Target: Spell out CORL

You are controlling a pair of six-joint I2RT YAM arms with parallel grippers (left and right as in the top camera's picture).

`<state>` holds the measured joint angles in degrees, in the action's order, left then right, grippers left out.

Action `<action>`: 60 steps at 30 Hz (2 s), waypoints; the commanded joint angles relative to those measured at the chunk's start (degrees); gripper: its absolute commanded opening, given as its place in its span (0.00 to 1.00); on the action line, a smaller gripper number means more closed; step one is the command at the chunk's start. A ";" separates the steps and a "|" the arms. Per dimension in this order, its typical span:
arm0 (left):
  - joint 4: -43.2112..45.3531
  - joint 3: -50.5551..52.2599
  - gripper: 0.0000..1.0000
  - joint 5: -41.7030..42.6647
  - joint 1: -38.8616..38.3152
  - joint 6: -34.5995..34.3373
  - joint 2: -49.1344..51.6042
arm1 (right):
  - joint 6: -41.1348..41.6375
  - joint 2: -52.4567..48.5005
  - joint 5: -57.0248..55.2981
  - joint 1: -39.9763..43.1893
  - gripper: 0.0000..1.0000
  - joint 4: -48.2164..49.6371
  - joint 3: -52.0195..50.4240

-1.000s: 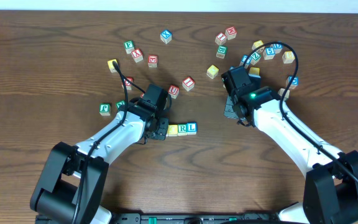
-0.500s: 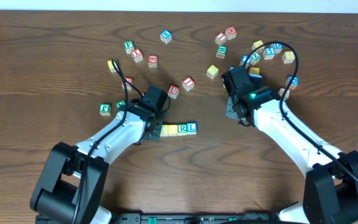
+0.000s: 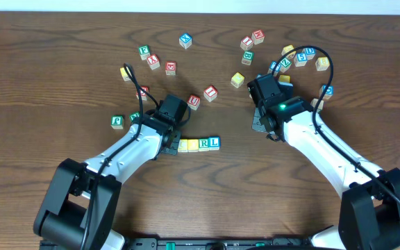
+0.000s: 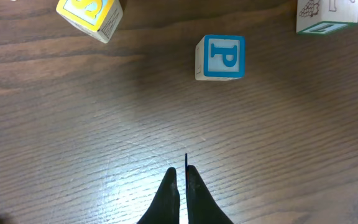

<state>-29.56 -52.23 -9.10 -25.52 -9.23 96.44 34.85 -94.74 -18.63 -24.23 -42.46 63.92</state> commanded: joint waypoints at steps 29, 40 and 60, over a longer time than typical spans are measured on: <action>-4.50 -0.20 0.63 -0.39 10.01 -2.69 -44.68 | -10.29 45.31 2.27 1.64 0.99 -7.28 0.96; -4.50 -0.17 0.91 -0.39 10.01 -2.69 -44.70 | -10.25 47.39 2.34 1.64 0.99 -12.81 0.94; -4.72 -0.17 0.92 -0.44 10.01 -2.67 -41.38 | -10.08 47.15 2.54 1.64 0.99 -14.21 0.90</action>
<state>-34.13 -52.23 -9.37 -15.75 -12.01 54.30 25.17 -47.53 -16.25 -22.72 -56.40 64.16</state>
